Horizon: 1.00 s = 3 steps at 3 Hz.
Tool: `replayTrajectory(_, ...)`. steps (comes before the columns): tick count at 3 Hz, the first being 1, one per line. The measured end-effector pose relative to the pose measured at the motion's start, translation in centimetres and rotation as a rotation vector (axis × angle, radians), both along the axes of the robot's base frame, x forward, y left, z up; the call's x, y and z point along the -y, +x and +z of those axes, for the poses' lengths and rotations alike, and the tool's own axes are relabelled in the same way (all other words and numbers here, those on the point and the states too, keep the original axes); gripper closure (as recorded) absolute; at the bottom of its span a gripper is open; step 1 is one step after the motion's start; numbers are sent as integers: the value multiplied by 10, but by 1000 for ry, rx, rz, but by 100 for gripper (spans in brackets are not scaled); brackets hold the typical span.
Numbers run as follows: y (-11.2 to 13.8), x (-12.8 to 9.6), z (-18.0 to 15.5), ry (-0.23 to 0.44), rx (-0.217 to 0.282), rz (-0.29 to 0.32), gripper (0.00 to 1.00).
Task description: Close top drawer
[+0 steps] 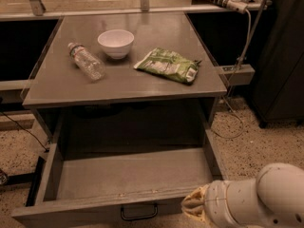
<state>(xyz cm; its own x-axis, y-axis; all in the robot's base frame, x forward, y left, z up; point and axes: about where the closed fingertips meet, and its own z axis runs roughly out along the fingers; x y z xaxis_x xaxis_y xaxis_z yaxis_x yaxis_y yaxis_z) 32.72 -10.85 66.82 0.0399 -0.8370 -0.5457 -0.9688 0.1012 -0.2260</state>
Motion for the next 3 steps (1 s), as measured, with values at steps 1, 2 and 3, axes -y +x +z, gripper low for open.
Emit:
replayTrajectory(1,3,1,-2,-18,8,0,86)
replayTrajectory(2,3,1,-2,-18,8,0,61)
replayTrajectory(3,3,1,-2,-18,8,0,39)
